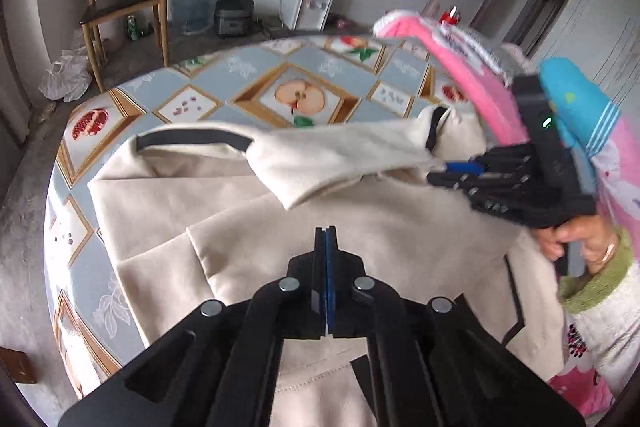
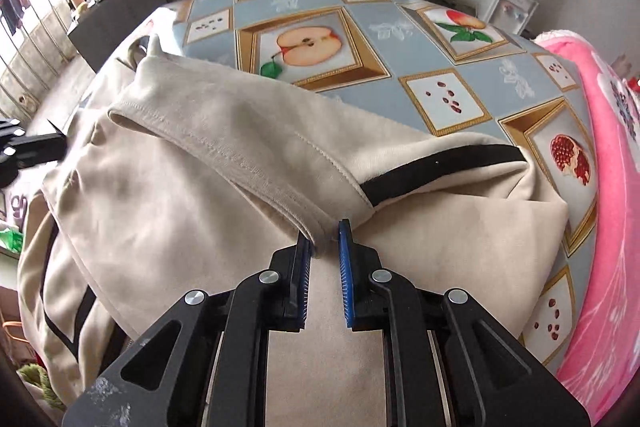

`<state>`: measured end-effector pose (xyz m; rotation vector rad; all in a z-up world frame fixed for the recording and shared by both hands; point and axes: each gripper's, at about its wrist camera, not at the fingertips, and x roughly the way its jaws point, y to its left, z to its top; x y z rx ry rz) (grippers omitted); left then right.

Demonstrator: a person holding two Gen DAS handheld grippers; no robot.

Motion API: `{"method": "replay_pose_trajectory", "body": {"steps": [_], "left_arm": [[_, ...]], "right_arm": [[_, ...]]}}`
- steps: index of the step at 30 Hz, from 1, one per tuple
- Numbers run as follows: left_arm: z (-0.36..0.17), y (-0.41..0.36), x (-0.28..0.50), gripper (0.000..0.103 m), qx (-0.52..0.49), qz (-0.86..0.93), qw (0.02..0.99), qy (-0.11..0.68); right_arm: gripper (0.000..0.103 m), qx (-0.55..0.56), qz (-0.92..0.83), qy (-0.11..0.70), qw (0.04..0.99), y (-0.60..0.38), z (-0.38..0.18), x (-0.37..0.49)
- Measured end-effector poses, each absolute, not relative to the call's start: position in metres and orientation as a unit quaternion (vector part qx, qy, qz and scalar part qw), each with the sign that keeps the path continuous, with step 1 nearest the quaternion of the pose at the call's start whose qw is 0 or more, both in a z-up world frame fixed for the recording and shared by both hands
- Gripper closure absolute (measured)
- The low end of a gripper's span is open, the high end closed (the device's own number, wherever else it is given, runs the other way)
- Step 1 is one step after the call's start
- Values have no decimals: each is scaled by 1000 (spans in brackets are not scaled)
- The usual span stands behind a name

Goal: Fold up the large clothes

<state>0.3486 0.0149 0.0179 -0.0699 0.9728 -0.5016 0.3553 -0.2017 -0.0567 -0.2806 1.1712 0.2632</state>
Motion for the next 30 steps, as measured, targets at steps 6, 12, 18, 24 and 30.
{"method": "replay_pose_trajectory", "body": {"steps": [6, 12, 18, 24, 30], "left_arm": [[40, 27, 394, 100, -105, -208, 865, 445], [-8, -6, 437, 92, -69, -163, 832, 526], [-37, -6, 414, 92, -31, -145, 833, 533], [-41, -4, 412, 92, -32, -140, 837, 528], [-44, -4, 410, 92, -38, -144, 841, 520]], "right_arm": [[90, -164, 116, 549, 812, -196, -63, 349], [82, -83, 140, 559, 813, -215, -45, 343], [53, 110, 194, 556, 801, -264, -17, 352], [52, 216, 155, 608, 748, -270, -61, 395], [84, 190, 133, 601, 765, -254, -67, 409]]}}
